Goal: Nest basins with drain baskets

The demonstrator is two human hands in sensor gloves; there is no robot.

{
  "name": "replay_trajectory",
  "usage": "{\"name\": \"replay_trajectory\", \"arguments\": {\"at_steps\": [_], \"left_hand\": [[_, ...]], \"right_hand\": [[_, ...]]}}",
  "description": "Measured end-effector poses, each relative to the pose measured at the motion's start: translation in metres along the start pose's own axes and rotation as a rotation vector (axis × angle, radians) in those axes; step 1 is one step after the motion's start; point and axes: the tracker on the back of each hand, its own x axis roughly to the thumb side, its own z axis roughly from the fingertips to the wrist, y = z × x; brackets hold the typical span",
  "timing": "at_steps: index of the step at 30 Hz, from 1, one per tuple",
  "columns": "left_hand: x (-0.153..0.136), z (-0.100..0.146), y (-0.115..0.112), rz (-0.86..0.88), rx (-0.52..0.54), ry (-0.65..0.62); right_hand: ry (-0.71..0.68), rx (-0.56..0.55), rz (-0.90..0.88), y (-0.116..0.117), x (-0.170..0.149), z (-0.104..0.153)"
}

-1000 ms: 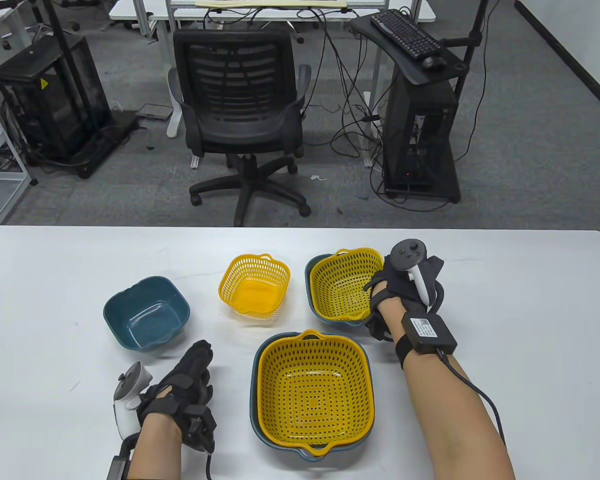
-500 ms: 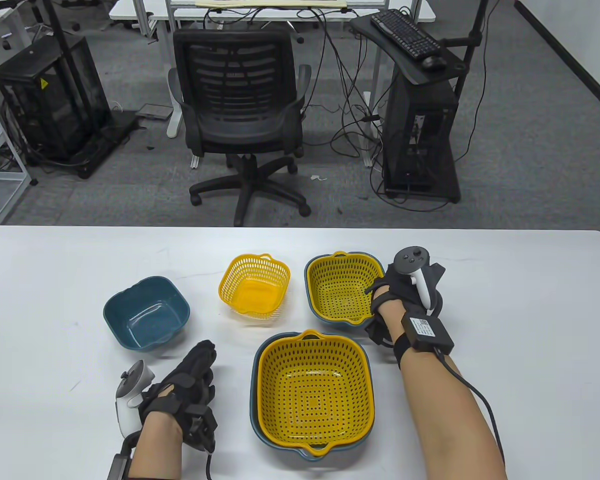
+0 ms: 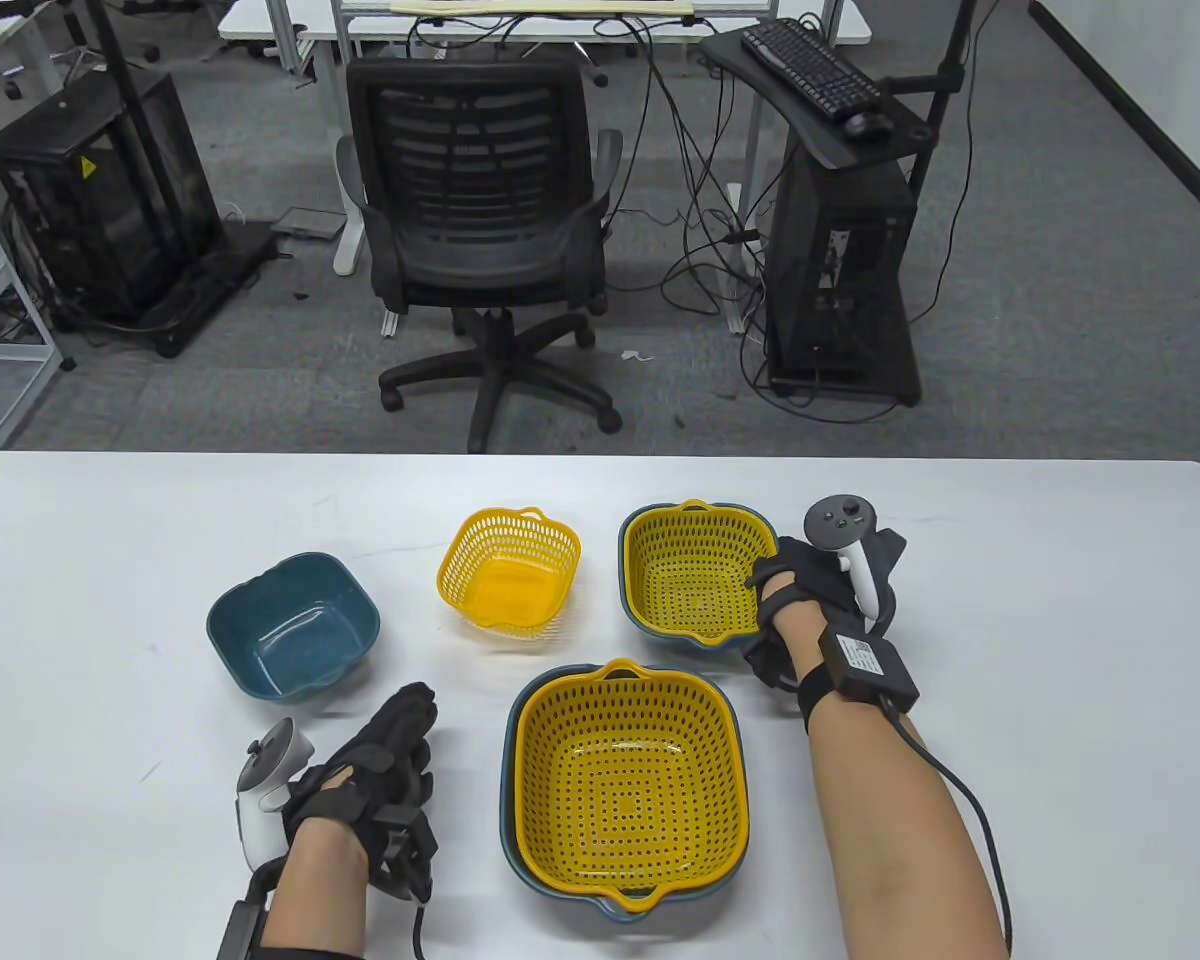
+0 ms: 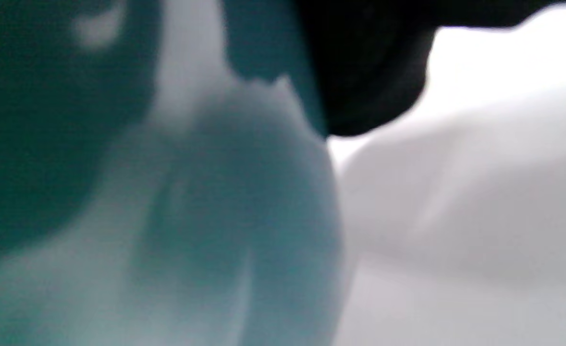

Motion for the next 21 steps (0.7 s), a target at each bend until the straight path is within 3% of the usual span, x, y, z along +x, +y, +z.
{"name": "replay_trajectory", "arguments": {"at_steps": [4, 8, 11, 13, 17, 21], "left_hand": [[0.001, 0.0, 0.001, 0.005, -0.001, -0.006], [0.0, -0.001, 0.0, -0.004, -0.007, -0.004], [-0.001, -0.002, 0.001, 0.001, -0.008, -0.002], [-0.001, -0.001, 0.003, 0.004, -0.006, -0.006], [0.0, 0.003, 0.008, 0.006, 0.014, -0.017], [0.0, 0.004, 0.009, 0.009, 0.013, -0.024]], "right_hand": [[-0.016, 0.035, -0.102, -0.019, 0.003, 0.004], [-0.079, 0.028, -0.16, -0.046, 0.02, 0.027], [-0.165, 0.048, -0.164, -0.062, 0.037, 0.061], [-0.209, 0.102, -0.154, -0.064, 0.041, 0.099], [-0.297, 0.172, -0.134, -0.051, 0.035, 0.168], [-0.327, 0.115, -0.025, -0.031, 0.023, 0.224]]}}
